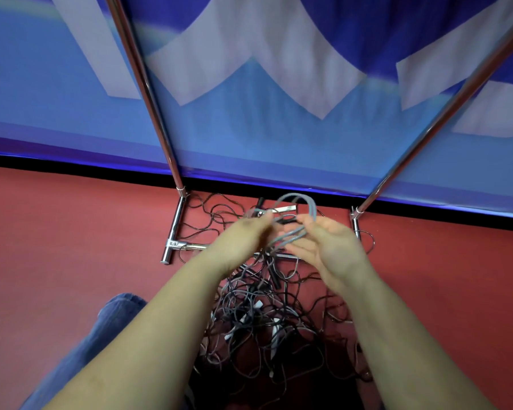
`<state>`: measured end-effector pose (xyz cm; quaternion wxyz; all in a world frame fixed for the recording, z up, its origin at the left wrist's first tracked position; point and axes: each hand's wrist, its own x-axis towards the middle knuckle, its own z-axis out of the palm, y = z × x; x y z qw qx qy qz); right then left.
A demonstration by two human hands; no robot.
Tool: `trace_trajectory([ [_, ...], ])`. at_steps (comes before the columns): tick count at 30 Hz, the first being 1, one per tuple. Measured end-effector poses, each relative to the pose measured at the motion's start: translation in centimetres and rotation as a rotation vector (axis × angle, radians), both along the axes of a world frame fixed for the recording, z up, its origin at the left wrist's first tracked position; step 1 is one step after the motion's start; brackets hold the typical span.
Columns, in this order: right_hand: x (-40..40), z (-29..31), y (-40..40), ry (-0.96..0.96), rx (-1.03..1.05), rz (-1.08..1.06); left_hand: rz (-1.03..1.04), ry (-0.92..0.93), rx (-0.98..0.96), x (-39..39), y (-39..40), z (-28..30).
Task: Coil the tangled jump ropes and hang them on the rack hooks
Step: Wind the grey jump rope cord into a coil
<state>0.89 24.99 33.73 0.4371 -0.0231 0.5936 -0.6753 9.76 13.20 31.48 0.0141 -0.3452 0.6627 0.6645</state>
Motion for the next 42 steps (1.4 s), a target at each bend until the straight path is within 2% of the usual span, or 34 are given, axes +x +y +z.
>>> trace_trajectory([
  [2, -0.9, 0.4, 0.1, -0.155, -0.105, -0.150, -0.153, -0.039, -0.015, 0.3, 0.5, 0.0],
  [4, -1.6, 0.4, 0.3, -0.243, -0.157, -0.262, -0.195, -0.004, -0.010, 0.2, 0.8, 0.3],
  [7, -2.2, 0.2, 0.6, -0.291, -0.198, -0.339, -0.246, 0.053, -0.084, 0.1, 1.1, 0.2],
  [10, -2.2, 0.2, 0.6, -0.272, -0.206, -0.325, -0.249, 0.067, -0.149, 0.0, 1.1, -0.4],
  [13, -1.9, 0.2, 0.6, -0.097, -0.098, -0.074, -0.055, 0.117, -0.064, -0.2, 0.6, -0.4],
  [17, 0.1, -1.5, 0.7, 0.382, 0.263, 0.552, 0.174, 0.203, 0.217, -0.6, 0.0, -0.1],
  [19, 1.2, -2.8, 0.7, 0.481, 0.394, 0.680, 0.219, 0.232, 0.316, -0.7, 0.0, 0.2],
  [24, 1.7, -3.8, 0.1, 0.522, 0.395, 0.502, 0.331, 0.294, 0.428, -0.8, -0.5, 0.4],
  [26, 1.6, -3.3, -0.1, 0.472, 0.354, 0.428, 0.338, 0.315, 0.427, -0.9, -0.8, 0.3],
  [29, 1.2, -2.0, -0.3, 0.324, 0.244, 0.288, 0.233, 0.266, 0.314, -0.8, -0.6, 0.3],
  [33, -0.4, -0.4, -0.1, -0.040, -0.007, 0.002, -0.014, 0.070, 0.073, -0.2, 0.0, -0.4],
  [34, -0.8, -0.1, 0.0, -0.136, -0.071, -0.065, -0.038, 0.018, 0.058, -0.3, 0.1, -0.4],
  [36, -1.4, 0.4, 0.0, -0.256, -0.162, -0.166, 0.012, -0.037, 0.166, -0.9, 0.1, -0.8],
  [38, -1.7, 0.6, 0.1, -0.309, -0.220, -0.233, -0.019, -0.022, 0.193, -0.9, 0.2, -0.8],
  [42, -2.4, 0.3, 0.5, -0.317, -0.267, -0.277, -0.164, 0.075, 0.035, 0.1, 0.9, -0.1],
])
